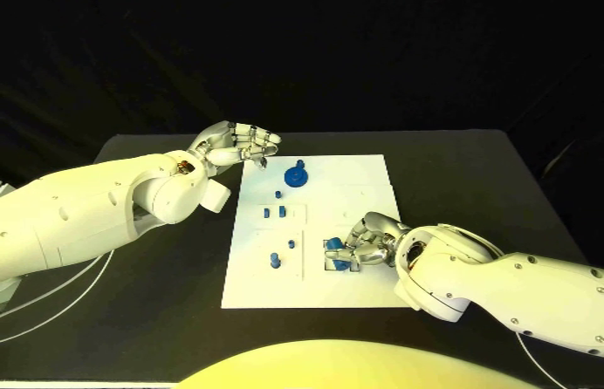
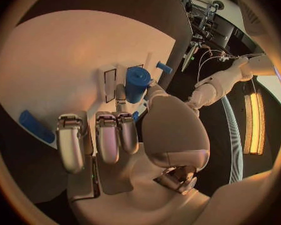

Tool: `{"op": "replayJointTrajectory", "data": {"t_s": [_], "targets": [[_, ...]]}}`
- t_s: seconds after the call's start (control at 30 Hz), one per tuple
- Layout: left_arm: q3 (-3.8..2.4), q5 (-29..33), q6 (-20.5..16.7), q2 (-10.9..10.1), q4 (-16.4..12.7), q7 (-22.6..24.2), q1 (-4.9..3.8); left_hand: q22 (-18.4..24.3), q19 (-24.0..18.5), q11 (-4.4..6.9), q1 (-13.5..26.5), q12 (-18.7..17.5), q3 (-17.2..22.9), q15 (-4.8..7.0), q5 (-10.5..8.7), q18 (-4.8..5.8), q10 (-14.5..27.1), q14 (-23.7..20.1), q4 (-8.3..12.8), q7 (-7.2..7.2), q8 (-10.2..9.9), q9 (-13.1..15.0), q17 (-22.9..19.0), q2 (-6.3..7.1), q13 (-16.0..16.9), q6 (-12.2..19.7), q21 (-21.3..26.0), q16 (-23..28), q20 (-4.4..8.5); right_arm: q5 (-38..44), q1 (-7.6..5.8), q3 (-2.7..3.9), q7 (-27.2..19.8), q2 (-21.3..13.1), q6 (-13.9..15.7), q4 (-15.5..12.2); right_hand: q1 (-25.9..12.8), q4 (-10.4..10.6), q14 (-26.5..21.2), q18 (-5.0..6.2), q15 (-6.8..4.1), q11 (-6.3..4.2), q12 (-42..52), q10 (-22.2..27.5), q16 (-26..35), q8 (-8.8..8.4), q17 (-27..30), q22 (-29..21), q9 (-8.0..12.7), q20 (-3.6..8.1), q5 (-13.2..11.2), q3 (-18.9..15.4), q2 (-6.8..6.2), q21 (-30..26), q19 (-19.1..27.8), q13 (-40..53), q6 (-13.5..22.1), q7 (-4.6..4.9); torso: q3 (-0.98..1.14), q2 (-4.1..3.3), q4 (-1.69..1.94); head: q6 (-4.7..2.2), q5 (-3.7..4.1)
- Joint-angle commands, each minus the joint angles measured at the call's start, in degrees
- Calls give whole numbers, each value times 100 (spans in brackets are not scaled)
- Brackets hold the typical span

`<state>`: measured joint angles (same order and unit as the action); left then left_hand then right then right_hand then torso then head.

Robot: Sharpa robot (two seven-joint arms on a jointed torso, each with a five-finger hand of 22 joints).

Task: Assemble the parts on the task board

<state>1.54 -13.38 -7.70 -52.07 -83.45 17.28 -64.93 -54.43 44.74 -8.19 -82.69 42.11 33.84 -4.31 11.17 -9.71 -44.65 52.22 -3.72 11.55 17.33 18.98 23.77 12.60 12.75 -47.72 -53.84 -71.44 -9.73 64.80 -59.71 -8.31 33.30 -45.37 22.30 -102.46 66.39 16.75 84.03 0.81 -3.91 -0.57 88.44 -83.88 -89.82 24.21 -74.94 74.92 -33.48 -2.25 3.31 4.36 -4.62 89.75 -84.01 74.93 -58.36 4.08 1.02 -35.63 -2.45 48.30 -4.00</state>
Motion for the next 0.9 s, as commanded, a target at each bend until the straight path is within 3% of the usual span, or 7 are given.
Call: {"op": "replayJointTrajectory", "data": {"t_s": [0.03, 0.23, 0.47, 0.63, 0.7, 0.9], "targets": [[-4, 35, 94, 7, -17, 30, -3, 9, 6, 3, 62, 33, -7, -4, 23, -76, 49, -40, -2, 2, 24, 7, 7, 0, 8, 35, 25, -23, -37, 262, 28, -17, 98, 31, 30, 38, -33, -3, 595, -81, -50, -43, -33, -509, -15, 42, -1495, 1508, -10, 37, 15, 3, 8, 25, -599, 1362, -156, -102, 3, -4, -2, -6, -6], [-4, 37, 90, 4, -16, 25, -3, 10, 7, 3, 67, 36, -6, -5, 24, -76, 51, -40, -6, 3, 25, 7, 7, -3, 8, 38, 27, -24, -38, 294, 30, -17, 72, 61, 9, 45, -356, 7, 595, -81, -66, -57, -44, -506, -14, 93, -1494, 1508, -45, 54, 13, -72, -65, 25, -599, 1358, -151, -115, 3, 0, -4, -2, -3], [-4, 38, 90, -3, -15, 19, -3, 10, 7, 3, 67, 36, -6, -5, 24, -76, 51, -40, -6, 3, 25, 7, 7, -3, 8, 38, 27, -24, -38, 315, 31, -17, 41, 73, -76, 45, -970, 25, 589, -81, -65, -53, -79, -493, -4, 181, -1468, 1508, -117, 56, 27, -913, -185, 25, -599, 1345, -78, -111, 0, 1, -6, -2, 0], [-4, 38, 93, -9, -15, 10, -3, 10, 7, 3, 67, 36, -6, -5, 24, -76, 51, -40, -6, 3, 25, 7, 7, -3, 8, 38, 27, -24, -38, 423, 32, -17, 24, 57, -94, 22, -1211, 41, 590, -81, -62, -51, -98, -486, -5, 209, -1471, 1508, -137, 53, 81, -1242, -409, 25, -599, 1337, -53, -107, 1, -1, -2, -1, 0], [-4, 38, 93, -11, -16, 8, -3, 13, 9, 2, 73, 41, -1, -6, 25, -77, 56, -40, -11, 3, 26, 7, 8, -10, 8, 44, 33, -26, -39, 475, 33, -17, 15, 41, -74, 5, -1216, 39, 590, -81, -62, -51, -94, -488, -5, 211, -1472, 1508, -138, 53, 84, -1246, -409, 25, -599, 1340, -51, -107, 3, -2, -4, -4, -1], [-4, 38, 88, -20, -18, 2, -3, 13, 9, 2, 73, 41, -1, -6, 25, -77, 56, -40, -11, 3, 26, 7, 8, -10, 8, 44, 33, -26, -39, 493, 39, -17, -414, -103, 40, -120, -808, 15, 593, -81, -66, -58, -55, -510, -11, 247, -1486, 1508, -154, 55, 38, -1111, -164, 25, -599, 1370, -49, -115, 3, 3, -4, -6, -7]]}}
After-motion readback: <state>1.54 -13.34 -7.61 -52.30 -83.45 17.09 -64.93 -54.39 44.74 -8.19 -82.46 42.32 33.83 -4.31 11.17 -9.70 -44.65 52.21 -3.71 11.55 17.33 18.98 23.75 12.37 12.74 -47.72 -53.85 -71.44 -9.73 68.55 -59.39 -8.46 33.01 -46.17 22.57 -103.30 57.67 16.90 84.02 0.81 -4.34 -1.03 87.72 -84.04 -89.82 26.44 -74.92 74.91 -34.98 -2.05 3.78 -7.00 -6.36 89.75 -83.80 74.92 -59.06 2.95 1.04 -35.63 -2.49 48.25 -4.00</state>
